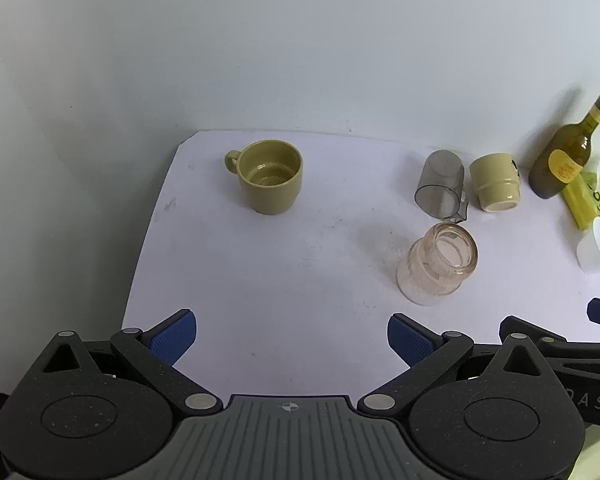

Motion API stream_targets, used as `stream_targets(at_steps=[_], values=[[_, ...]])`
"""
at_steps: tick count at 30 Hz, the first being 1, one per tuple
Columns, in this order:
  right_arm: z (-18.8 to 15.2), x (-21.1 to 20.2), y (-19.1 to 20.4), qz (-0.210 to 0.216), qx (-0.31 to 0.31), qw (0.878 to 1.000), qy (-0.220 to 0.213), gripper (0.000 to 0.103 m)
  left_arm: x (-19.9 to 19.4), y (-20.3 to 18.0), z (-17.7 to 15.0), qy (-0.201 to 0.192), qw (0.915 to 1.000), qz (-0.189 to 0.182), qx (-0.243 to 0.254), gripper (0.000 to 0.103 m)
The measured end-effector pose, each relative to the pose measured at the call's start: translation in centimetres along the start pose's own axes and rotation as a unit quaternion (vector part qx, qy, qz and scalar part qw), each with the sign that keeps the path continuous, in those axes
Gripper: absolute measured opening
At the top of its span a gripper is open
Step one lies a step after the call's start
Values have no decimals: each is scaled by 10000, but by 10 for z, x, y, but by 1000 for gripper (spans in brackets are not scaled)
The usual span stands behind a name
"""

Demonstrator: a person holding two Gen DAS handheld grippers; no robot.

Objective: Flip cup upright

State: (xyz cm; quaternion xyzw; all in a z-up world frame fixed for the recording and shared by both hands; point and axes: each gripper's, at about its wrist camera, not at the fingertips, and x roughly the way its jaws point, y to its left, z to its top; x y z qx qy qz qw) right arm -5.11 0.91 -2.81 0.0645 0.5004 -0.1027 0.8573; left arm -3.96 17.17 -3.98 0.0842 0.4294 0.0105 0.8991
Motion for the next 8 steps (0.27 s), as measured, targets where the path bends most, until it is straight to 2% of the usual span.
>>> stream_targets(at_steps=[8], values=[[1, -6, -12, 43, -100, 9999, -19, 102, -6, -14, -4, -70, 10000, -5, -61, 103]])
